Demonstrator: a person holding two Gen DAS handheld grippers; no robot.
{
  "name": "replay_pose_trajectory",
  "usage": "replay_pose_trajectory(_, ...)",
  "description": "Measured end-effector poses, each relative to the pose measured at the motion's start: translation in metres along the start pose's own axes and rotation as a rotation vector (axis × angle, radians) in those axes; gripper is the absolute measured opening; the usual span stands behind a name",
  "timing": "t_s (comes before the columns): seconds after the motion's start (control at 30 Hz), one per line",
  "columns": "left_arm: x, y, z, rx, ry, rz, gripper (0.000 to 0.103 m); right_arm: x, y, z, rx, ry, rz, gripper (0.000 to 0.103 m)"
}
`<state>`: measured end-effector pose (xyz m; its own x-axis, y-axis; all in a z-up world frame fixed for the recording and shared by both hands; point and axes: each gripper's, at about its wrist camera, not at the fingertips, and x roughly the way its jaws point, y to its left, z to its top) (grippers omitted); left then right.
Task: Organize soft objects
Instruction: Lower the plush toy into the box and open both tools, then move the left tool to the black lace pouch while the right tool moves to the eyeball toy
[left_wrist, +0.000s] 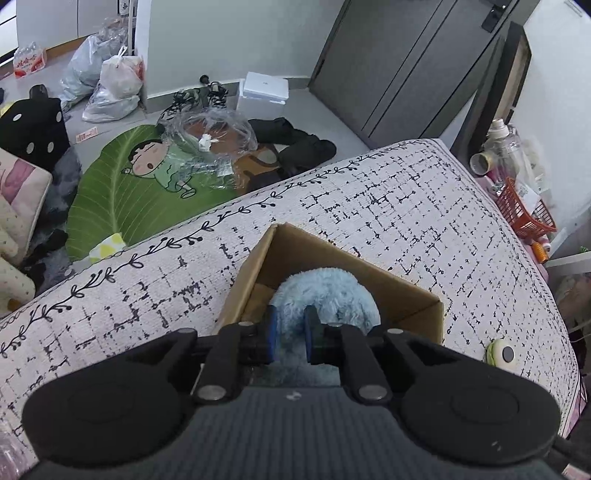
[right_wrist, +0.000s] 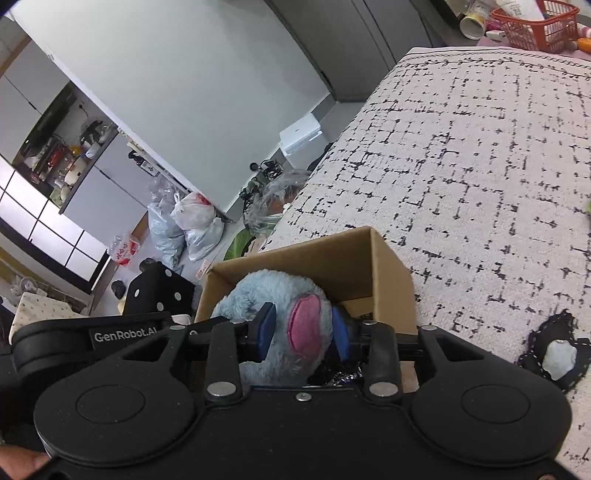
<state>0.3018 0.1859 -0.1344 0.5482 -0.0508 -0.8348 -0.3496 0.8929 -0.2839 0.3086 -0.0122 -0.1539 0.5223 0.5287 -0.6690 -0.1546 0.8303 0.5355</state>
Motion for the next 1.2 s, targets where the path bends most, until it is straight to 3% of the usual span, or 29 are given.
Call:
replay_pose_trajectory(0.23,-0.024,-0.009,-0.004,0.029,-0.029,0.007,0.028,-0.018,0.004,0.002,-0.019,-0.022,0.003,0.042)
replay_pose_trajectory(0.33,-0.034,-0.013,-0.005,0.041,-0.036,0.025,0.042,-0.028,0.003,0.004,-0.026,-0.028,0.011,0.044)
replay_pose_trajectory(0.6,-0.062,-0.024,-0.009,0.045,-0.084,0.074,0.069,-0.059,0.001,0.007,-0.044,-0.032,-0.002,0.068)
replay_pose_trajectory(0.83,-0.082,-0.036,-0.014,0.067,-0.113,0.085,0.080,-0.089,0.003,0.008,-0.095,-0.050,-0.013,0.080)
replay_pose_trajectory(1.2,-0.110,-0.063,-0.029,0.120,-0.162,0.097,0.081,-0.133,-0.017,0.012,-0.105,-0.085,-0.009,0.089)
